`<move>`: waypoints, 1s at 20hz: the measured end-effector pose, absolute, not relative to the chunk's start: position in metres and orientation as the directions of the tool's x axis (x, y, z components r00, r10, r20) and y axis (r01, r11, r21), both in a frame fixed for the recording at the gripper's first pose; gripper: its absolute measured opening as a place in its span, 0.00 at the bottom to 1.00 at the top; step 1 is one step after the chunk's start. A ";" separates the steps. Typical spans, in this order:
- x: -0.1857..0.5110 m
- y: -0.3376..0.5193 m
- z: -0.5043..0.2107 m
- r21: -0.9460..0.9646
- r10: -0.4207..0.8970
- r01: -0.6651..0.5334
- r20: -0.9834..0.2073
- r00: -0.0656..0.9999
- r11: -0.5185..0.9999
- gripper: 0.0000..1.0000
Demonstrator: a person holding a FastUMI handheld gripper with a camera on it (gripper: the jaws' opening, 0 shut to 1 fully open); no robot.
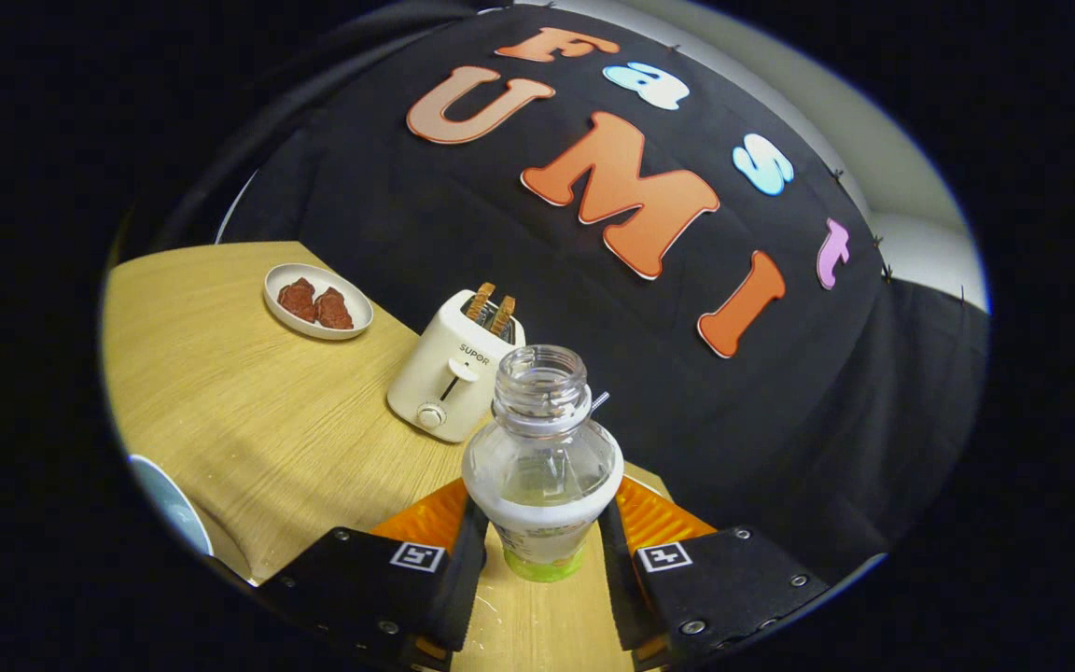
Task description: Take the bottle from table, then pour the juice into the cup, finally place the bottle on the coaster
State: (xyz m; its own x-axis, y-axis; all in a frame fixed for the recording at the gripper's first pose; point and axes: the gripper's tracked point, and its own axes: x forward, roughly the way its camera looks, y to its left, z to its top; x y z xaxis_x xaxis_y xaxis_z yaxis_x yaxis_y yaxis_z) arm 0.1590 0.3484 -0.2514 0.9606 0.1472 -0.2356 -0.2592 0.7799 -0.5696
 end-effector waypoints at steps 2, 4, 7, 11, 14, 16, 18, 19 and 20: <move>0.169 0.350 -0.267 -0.486 0.159 -0.277 -0.270 0.950 0.829 0.61; 0.177 0.352 -0.280 -0.416 0.163 -0.283 -0.300 0.940 0.864 0.61; 0.181 0.357 -0.293 -0.317 0.190 -0.299 -0.333 0.924 0.900 0.61; 0.183 0.361 -0.297 -0.258 0.213 -0.312 -0.351 0.912 0.914 0.61; 0.182 0.360 -0.297 -0.246 0.218 -0.316 -0.354 0.909 0.916 0.61; 0.179 0.366 -0.296 -0.177 0.246 -0.329 -0.376 0.893 0.928 0.61; 0.181 0.365 -0.298 -0.149 0.247 -0.325 -0.386 0.889 0.934 0.61; 0.180 0.365 -0.298 -0.143 0.249 -0.325 -0.389 0.887 0.935 0.60; 0.182 0.365 -0.299 -0.134 0.250 -0.324 -0.394 0.885 0.936 0.61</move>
